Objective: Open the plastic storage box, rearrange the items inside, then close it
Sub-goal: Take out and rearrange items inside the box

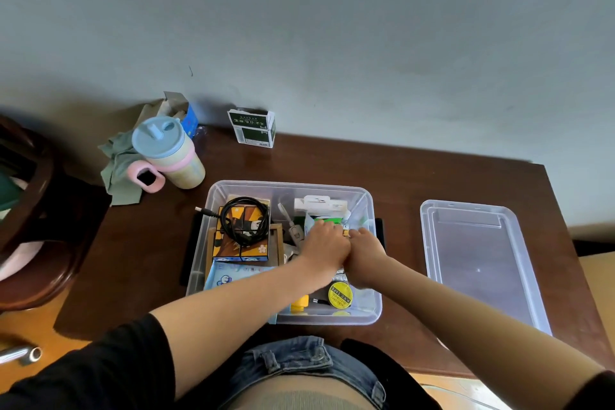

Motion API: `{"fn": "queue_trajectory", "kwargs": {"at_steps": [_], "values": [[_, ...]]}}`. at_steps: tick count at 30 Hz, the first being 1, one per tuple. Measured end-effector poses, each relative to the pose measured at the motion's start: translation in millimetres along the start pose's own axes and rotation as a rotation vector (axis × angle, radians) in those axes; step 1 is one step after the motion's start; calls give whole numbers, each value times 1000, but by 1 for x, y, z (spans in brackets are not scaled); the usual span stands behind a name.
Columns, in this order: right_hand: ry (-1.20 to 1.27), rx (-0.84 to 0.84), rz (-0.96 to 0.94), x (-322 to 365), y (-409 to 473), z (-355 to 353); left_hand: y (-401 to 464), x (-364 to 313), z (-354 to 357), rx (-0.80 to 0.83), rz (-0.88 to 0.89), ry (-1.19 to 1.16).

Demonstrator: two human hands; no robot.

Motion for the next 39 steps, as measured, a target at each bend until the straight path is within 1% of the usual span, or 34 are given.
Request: {"fn": "queue_trajectory", "kwargs": {"at_steps": [2,3,6,8,11,13,15,18,22,25,27,31,33,35,39], "values": [[-20,15,-14,-1,0,2,-2,-4,5,95,22,-53],[-21,20,-15,-1,1,3,-3,-3,10,148,65,-70],[-3,16,-14,-4,2,2,-10,-7,26,278,302,-60],[15,-1,-10,-8,4,-2,-16,-17,36,292,442,-14],[48,-20,-1,-16,7,-6,-18,-38,44,224,482,91],[54,-24,5,-18,9,-7,-13,-49,49,209,470,139],[60,-20,3,-18,10,-8,-6,-53,51,178,449,133],[56,-6,0,-17,11,-7,-2,-48,54,177,403,143],[39,6,-1,-16,11,-4,-5,-45,53,154,398,129],[40,0,-9,-17,12,-2,-8,-39,39,198,369,71],[56,-14,-15,-19,12,-2,-13,-29,22,189,346,-22],[55,3,-33,-18,15,-4,-40,19,1,152,196,-130],[43,31,-44,-15,16,-3,-56,45,-1,85,97,-165],[43,73,-57,-8,18,1,-72,63,-4,-20,17,-207],[-13,174,-76,11,23,20,-92,72,-12,-288,-37,-210]]}}
Point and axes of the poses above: each hand's wrist, its own y-axis towards the middle knuckle, its own z-axis out of the palm, x = y × z, the point moved 5 cm from there along y, towards the middle knuckle, and after that the axes turned 10 degrees about y, right-handed, at the moved point
